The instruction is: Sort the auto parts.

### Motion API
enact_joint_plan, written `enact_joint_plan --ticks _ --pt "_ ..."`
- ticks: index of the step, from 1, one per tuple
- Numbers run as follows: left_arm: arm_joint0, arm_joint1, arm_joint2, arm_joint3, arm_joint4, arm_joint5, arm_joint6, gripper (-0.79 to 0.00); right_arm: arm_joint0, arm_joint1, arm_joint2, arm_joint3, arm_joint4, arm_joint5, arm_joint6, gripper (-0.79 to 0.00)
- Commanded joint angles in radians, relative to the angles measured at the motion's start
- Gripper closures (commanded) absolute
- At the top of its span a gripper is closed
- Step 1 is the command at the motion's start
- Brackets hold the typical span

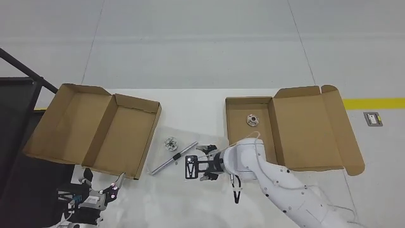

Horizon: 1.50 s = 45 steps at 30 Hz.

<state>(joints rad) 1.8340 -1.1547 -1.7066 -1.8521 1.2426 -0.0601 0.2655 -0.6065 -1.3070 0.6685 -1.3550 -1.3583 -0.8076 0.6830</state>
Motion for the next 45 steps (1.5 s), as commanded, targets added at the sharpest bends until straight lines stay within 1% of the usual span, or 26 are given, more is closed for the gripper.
enact_joint_plan --ticks 1,3,5,7,8,9,10,11,12,13,21,32,39,45 --pt "0.000 0.000 0.000 0.000 0.000 0.000 0.000 -0.785 0.018 -0.012 -0.017 0.038 0.029 -0.007 0.013 -0.656" --pt "0.000 0.000 0.000 0.000 0.000 0.000 0.000 -0.785 0.036 -0.023 -0.032 0.078 0.054 -0.017 0.021 -0.610" --pt "0.000 0.000 0.000 0.000 0.000 0.000 0.000 -0.785 0.051 -0.034 -0.049 0.115 0.072 -0.022 0.030 -0.508" --pt "0.000 0.000 0.000 0.000 0.000 0.000 0.000 -0.785 0.062 -0.045 -0.065 0.145 0.085 -0.021 0.043 -0.431" --pt "0.000 0.000 0.000 0.000 0.000 0.000 0.000 -0.785 0.066 -0.050 -0.072 0.160 0.094 -0.019 0.051 -0.499" --pt "0.000 0.000 0.000 0.000 0.000 0.000 0.000 -0.785 0.070 -0.055 -0.079 0.173 0.102 -0.018 0.061 -0.526" --pt "0.000 0.000 0.000 0.000 0.000 0.000 0.000 -0.785 0.074 -0.060 -0.086 0.184 0.109 -0.017 0.070 -0.499" --pt "0.000 0.000 0.000 0.000 0.000 0.000 0.000 -0.785 0.077 -0.065 -0.091 0.193 0.119 -0.020 0.075 -0.431" --pt "0.000 0.000 0.000 0.000 0.000 0.000 0.000 -0.785 0.080 -0.069 -0.096 0.203 0.126 -0.023 0.080 -0.382" --pt "0.000 0.000 0.000 0.000 0.000 0.000 0.000 -0.785 0.083 -0.072 -0.102 0.214 0.130 -0.024 0.087 -0.360" --pt "0.000 0.000 0.000 0.000 0.000 0.000 0.000 -0.785 0.108 -0.105 -0.142 0.288 0.168 -0.015 0.153 -0.351" --pt "0.000 0.000 0.000 0.000 0.000 0.000 0.000 -0.785 0.134 -0.140 -0.176 0.360 0.175 -0.014 0.150 -0.348" --pt "0.000 0.000 0.000 0.000 0.000 0.000 0.000 -0.785 0.148 -0.159 -0.188 0.403 0.181 -0.023 0.139 -0.299" --pt "0.000 0.000 0.000 0.000 0.000 0.000 0.000 -0.785 0.159 -0.171 -0.193 0.435 0.183 -0.030 0.137 -0.197"
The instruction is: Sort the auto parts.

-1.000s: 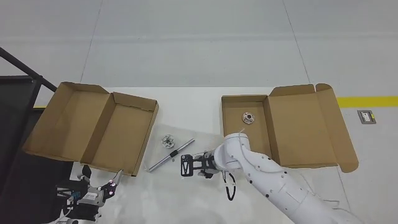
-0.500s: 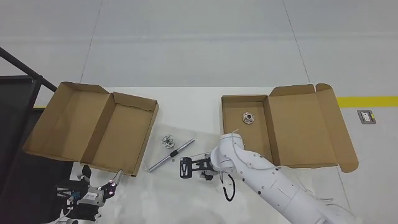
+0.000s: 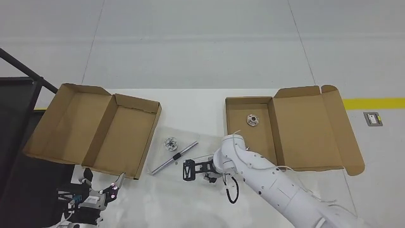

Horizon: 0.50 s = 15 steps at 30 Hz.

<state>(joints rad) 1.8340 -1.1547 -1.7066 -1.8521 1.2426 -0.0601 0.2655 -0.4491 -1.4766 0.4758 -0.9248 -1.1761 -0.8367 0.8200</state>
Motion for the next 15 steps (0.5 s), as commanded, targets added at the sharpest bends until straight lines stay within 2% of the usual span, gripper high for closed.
enact_joint_plan --ticks 1,3,5,6,11,15 --pt "0.000 0.000 0.000 0.000 0.000 0.000 0.000 -0.785 0.003 -0.003 -0.001 0.011 0.002 -0.003 -0.001 -0.179" --pt "0.000 0.000 0.000 0.000 0.000 0.000 0.000 -0.785 0.007 -0.007 -0.001 0.021 0.003 -0.007 -0.004 -0.123" --pt "0.000 0.000 0.000 0.000 0.000 0.000 0.000 -0.785 0.012 -0.010 0.000 0.030 0.005 -0.011 -0.008 -0.022" --pt "0.000 0.000 0.000 0.000 0.000 0.000 0.000 -0.785 0.014 -0.011 0.001 0.032 0.005 -0.012 -0.012 0.000" --pt "0.000 0.000 0.000 0.000 0.000 0.000 0.000 -0.785 0.020 -0.008 0.014 0.034 -0.004 -0.024 -0.050 0.000" --pt "0.000 0.000 0.000 0.000 0.000 0.000 0.000 -0.785 0.019 0.007 0.043 0.016 -0.027 -0.041 -0.131 0.000"
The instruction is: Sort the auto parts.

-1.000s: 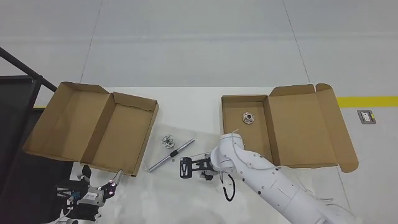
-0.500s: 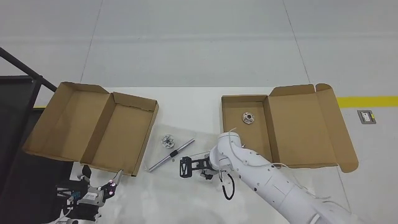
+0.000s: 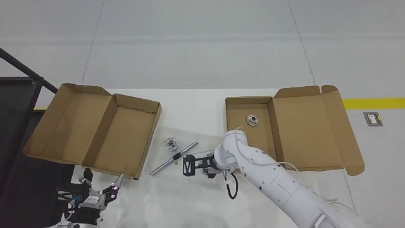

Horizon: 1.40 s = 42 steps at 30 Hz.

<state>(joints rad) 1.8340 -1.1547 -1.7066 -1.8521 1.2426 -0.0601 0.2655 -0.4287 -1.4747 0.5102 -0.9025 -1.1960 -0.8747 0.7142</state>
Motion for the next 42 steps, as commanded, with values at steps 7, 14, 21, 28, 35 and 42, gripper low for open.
enact_joint_plan --ticks 7,14,21,28,35,42 --pt "0.000 0.000 0.000 0.000 0.000 0.000 0.000 -0.785 -0.064 0.092 0.157 -0.153 -0.155 0.007 -0.347 0.000" --pt "0.000 0.000 0.000 0.000 0.000 0.000 0.000 -0.785 -0.266 0.215 0.399 -0.422 -0.378 0.009 -0.807 0.000" --pt "0.000 0.000 0.000 0.000 0.000 0.000 0.000 -0.785 -0.433 0.298 0.591 -0.545 -0.592 0.081 -1.417 0.000" --pt "0.000 0.000 0.000 0.000 0.000 0.000 0.000 -0.785 -0.480 0.341 0.632 -0.503 -0.732 0.295 -1.954 0.000" --pt "0.000 0.000 0.000 0.000 0.000 0.000 0.000 -0.785 -0.446 0.380 0.599 -0.417 -0.722 0.324 -1.982 0.000" --pt "0.000 0.000 0.000 0.000 0.000 0.000 0.000 -0.785 -0.528 0.392 0.705 -0.529 -0.569 0.189 -1.278 0.000"
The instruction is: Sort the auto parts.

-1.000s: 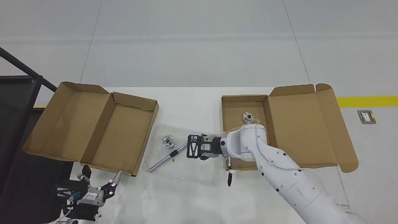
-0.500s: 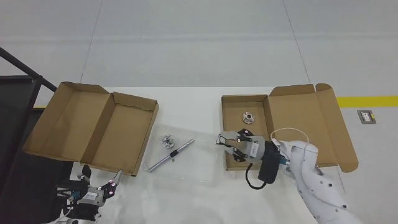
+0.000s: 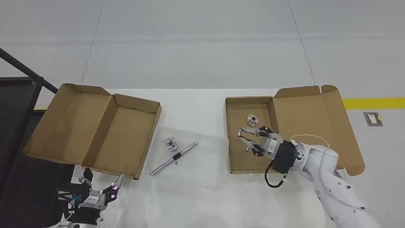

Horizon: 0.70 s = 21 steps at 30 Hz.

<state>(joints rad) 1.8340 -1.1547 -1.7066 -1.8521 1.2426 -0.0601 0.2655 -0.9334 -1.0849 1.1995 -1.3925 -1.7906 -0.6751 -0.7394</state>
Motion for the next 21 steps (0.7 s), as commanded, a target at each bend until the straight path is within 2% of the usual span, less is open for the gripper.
enact_joint_plan --ticks 1,4,7,9,12,15,21 --pt "0.000 0.000 0.000 0.000 0.000 0.000 0.000 -0.785 -0.042 0.004 0.035 -0.070 0.053 -0.017 0.283 0.000" --pt "0.000 0.000 0.000 0.000 0.000 0.000 0.000 -0.785 -0.085 0.003 0.075 -0.128 0.150 -0.017 0.681 0.000" --pt "0.000 0.000 0.000 0.000 0.000 0.000 0.000 -0.785 -0.067 -0.011 0.068 -0.126 0.340 -0.007 1.090 0.000" --pt "0.000 0.000 0.000 0.000 0.000 0.000 0.000 -0.785 -0.032 -0.020 0.042 -0.096 0.455 -0.037 1.234 0.000" --pt "0.000 0.000 0.000 0.000 0.000 0.000 0.000 -0.785 0.026 -0.030 0.014 -0.014 0.556 -0.041 1.325 0.000" --pt "0.000 0.000 0.000 0.000 0.000 0.000 0.000 -0.785 0.074 -0.040 -0.016 0.076 0.600 -0.041 1.332 0.000" --pt "0.000 0.000 0.000 0.000 0.000 0.000 0.000 -0.785 0.142 -0.062 -0.084 0.204 0.619 -0.012 1.263 0.000"
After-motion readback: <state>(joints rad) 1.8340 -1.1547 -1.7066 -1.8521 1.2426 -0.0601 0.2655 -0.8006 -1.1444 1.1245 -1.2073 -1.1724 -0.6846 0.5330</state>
